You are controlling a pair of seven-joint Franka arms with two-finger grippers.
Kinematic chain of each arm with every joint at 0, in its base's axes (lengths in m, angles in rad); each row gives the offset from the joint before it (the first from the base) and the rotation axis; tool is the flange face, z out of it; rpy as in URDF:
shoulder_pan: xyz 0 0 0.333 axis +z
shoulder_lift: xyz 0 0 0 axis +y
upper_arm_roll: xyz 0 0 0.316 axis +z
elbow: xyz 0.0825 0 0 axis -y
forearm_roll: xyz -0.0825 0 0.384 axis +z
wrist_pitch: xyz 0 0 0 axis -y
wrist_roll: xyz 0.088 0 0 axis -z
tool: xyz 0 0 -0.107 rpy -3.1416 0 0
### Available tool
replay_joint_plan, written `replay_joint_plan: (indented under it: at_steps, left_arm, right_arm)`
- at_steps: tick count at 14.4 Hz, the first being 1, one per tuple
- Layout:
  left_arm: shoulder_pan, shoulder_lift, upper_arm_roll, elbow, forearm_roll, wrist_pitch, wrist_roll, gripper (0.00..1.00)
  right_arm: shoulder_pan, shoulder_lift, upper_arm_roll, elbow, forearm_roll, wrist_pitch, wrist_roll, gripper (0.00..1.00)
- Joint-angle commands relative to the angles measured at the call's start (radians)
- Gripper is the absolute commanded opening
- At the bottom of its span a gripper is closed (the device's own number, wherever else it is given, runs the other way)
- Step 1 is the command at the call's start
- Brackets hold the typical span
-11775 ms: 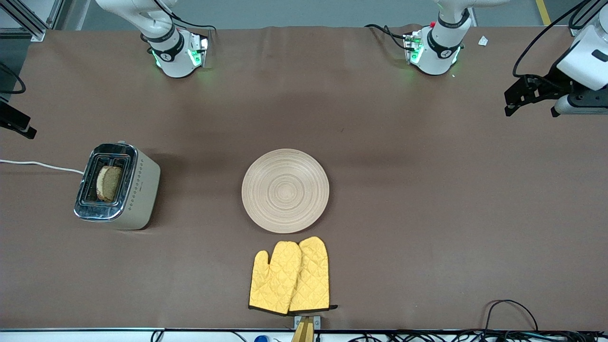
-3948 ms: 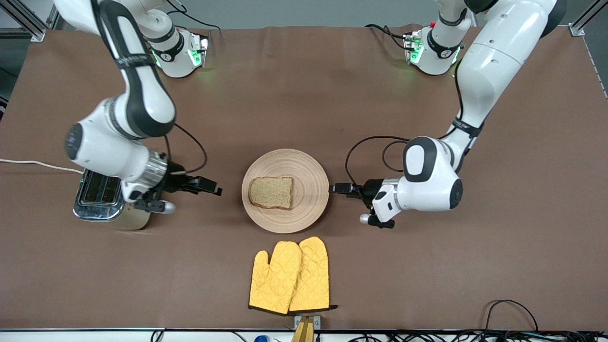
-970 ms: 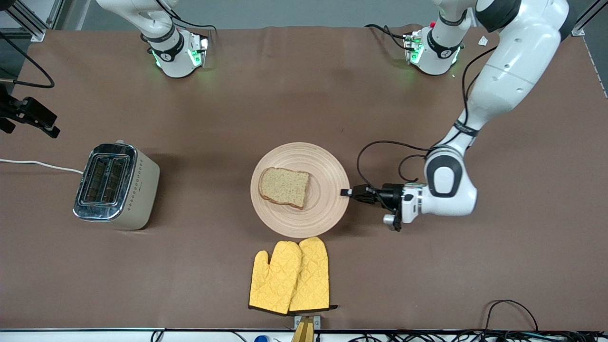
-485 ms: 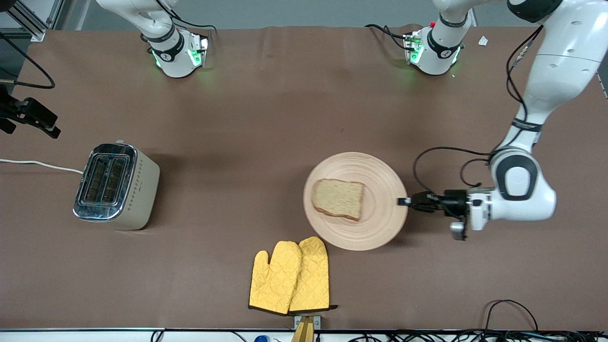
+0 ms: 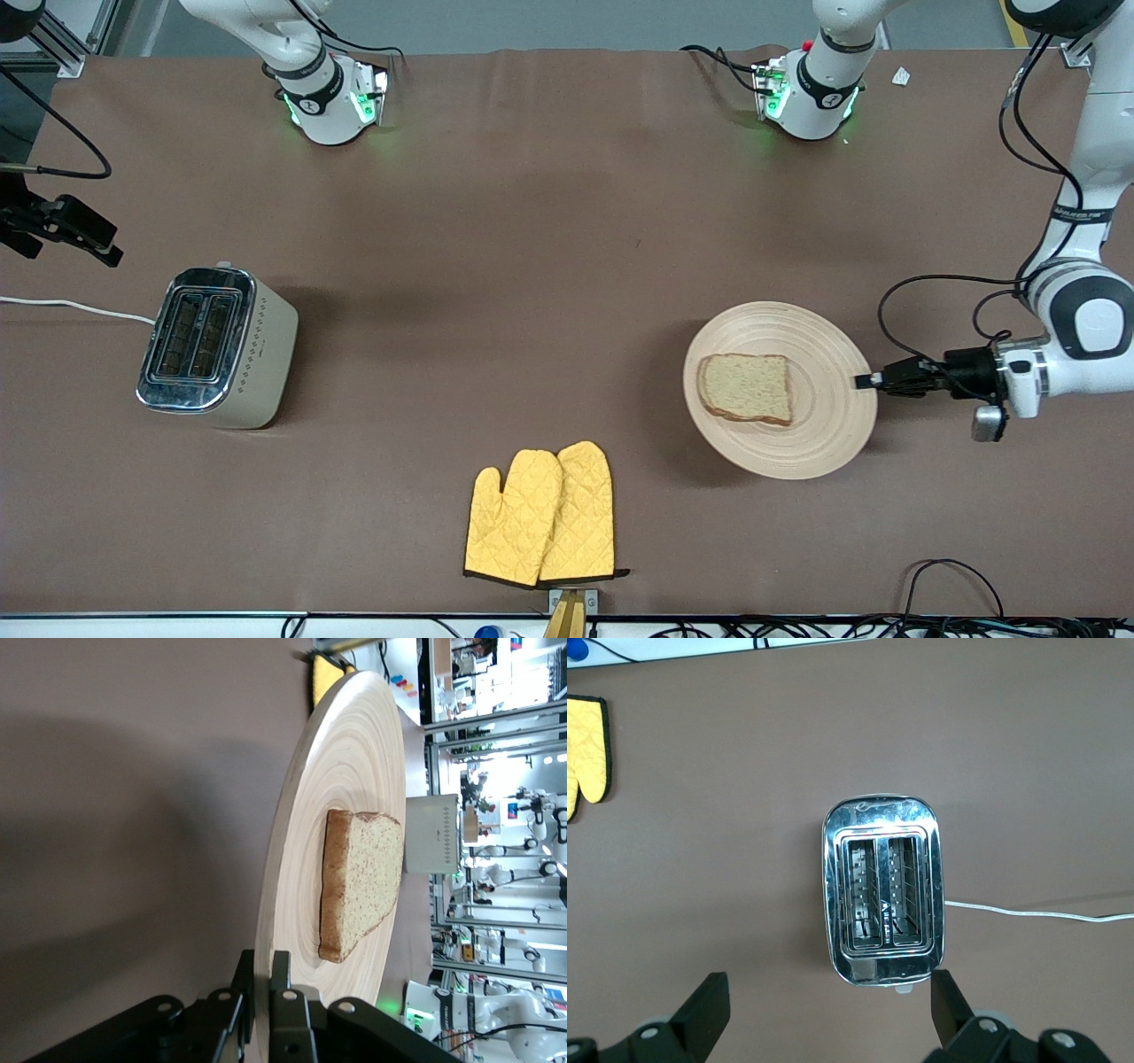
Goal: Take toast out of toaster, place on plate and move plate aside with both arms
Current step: 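Slide the plate with toast away from the toaster with the left gripper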
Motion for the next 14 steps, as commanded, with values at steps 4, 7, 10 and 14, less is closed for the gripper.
replay_joint_plan:
  at_steps: [4,7,10,14]
  left_arm:
    - [0.159,0.048,-0.007,0.007,0.082,-0.031,0.033,0.01]
    - [0.219,0.114,0.001,0.064,0.088,-0.031,0.032,0.02]
    - [0.223,0.144,0.028,0.086,0.111,-0.031,0.031,0.04]
    - [0.210,0.178,0.044,0.101,0.116,-0.019,0.021,0.20]
  right_arm:
    - [-0.021,-0.014,0.016,-0.029,0.022,0.001,0.006,1.00]
    - [-0.022,-0.016,0.014,-0.043,0.022,-0.006,0.006,1.00]
    - [-0.022,-0.016,0.013,-0.041,0.022,-0.003,0.004,1.00]
    - [-0.022,-0.016,0.011,-0.041,0.022,0.005,0.004,1.00]
